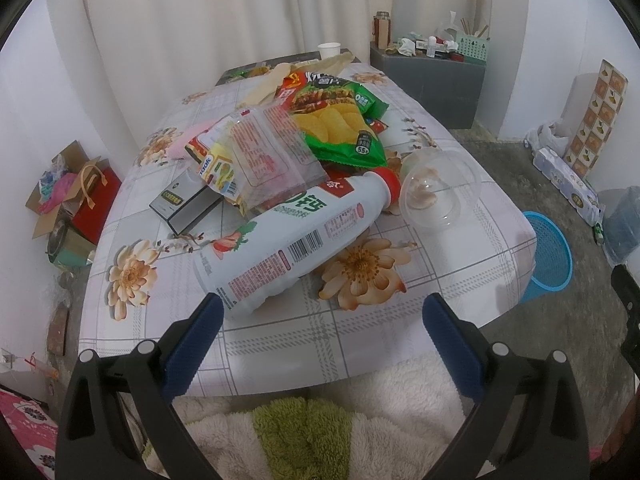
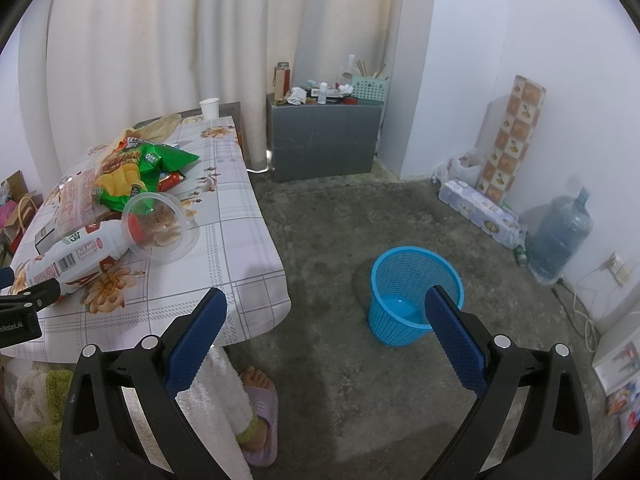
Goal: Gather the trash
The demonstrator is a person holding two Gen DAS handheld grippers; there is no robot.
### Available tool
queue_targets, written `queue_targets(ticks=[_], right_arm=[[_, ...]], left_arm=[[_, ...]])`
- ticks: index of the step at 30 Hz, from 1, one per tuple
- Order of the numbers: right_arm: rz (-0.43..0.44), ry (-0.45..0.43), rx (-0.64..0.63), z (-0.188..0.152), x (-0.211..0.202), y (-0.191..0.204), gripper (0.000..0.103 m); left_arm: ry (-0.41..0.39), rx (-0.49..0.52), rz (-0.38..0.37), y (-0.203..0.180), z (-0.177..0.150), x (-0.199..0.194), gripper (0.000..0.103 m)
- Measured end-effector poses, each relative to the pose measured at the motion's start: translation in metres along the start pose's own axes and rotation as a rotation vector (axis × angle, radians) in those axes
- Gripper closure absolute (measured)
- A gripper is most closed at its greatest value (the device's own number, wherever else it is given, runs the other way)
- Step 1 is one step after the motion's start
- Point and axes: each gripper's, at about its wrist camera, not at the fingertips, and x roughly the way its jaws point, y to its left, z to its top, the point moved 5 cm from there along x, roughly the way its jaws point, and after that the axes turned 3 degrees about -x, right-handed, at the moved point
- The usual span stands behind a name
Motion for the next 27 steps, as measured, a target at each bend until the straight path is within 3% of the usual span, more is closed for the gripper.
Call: queue_targets(ticks=[18,27], right_arm=[[0.01,0.01,-0.003,-0.001,0.003,0.004,0.008],[0.066,0.017,0.015,0.017,0.021,0.03,0.008]], left_arm=[[0.016,-0.015,-0.022,0.006,0.001,0.006,0.005],[-0.052,-0.1,-0.052,0.033,0.023,0.009,0.005]])
